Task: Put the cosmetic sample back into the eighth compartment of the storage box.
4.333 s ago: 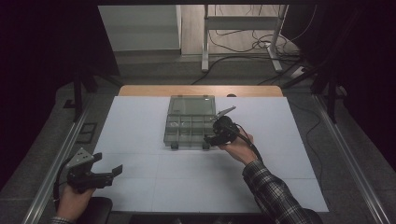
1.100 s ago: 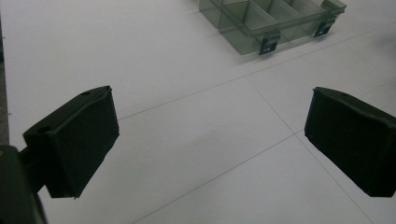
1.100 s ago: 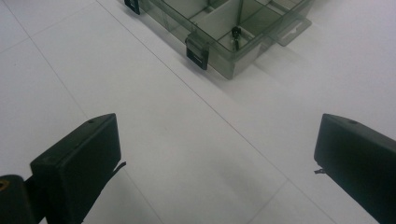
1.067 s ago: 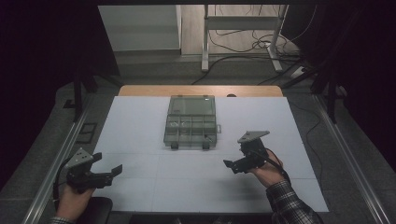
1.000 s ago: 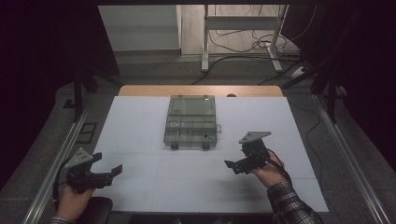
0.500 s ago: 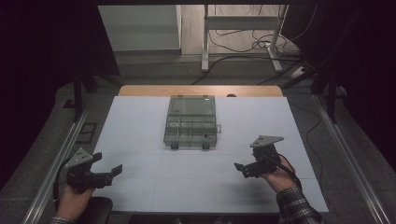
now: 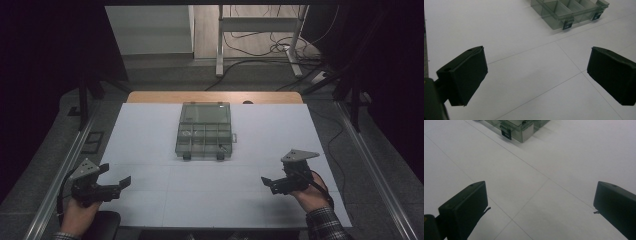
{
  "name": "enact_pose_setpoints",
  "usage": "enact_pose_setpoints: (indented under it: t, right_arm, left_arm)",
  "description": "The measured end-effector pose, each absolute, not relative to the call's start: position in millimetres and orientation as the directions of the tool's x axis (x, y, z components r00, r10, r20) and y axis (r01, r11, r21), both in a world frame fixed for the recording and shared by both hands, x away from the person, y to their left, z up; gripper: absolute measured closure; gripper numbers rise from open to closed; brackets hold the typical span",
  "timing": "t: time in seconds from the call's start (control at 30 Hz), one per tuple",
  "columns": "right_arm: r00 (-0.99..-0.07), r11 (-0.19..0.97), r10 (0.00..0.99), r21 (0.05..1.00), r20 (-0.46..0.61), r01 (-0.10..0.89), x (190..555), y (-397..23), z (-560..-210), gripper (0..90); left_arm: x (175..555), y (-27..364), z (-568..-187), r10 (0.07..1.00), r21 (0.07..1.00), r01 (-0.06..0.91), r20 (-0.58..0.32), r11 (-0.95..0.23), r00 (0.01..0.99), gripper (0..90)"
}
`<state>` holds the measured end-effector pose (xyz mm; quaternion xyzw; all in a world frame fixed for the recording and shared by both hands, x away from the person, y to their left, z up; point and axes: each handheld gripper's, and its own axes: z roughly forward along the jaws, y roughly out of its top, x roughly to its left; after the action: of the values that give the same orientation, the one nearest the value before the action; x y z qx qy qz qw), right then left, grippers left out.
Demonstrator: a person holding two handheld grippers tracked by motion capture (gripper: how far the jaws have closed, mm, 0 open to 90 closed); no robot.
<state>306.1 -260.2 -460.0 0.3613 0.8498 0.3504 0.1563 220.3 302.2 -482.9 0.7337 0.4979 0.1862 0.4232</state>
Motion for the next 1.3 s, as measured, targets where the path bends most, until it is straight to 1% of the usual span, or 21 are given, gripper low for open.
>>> enact_pose_setpoints:
  t: [0.17,0.37,0.53,0.93,1.3]
  right_arm:
    - [-0.664,0.474,0.747,0.720,-0.025,0.507,299,-270,-459,0.0]
    - [-0.636,0.443,0.772,0.729,-0.013,0.522,293,-283,-459,0.0]
    - [-0.590,0.416,0.807,0.733,-0.024,0.538,286,-299,-460,0.0]
    - [-0.535,0.357,0.845,0.741,0.004,0.569,272,-317,-462,0.0]
    - [-0.499,0.331,0.867,0.733,0.014,0.594,264,-329,-464,0.0]
  left_arm:
    - [220,302,-483,0.888,0.806,0.574,-0.148,-0.146,0.435,3.5]
    - [220,302,-483,0.889,0.806,0.574,-0.149,-0.145,0.434,3.5]
    - [221,302,-483,0.889,0.805,0.574,-0.148,-0.146,0.433,3.5]
    - [220,302,-483,0.889,0.806,0.574,-0.147,-0.147,0.434,3.5]
    - [220,302,-483,0.889,0.806,0.574,-0.147,-0.145,0.433,3.5]
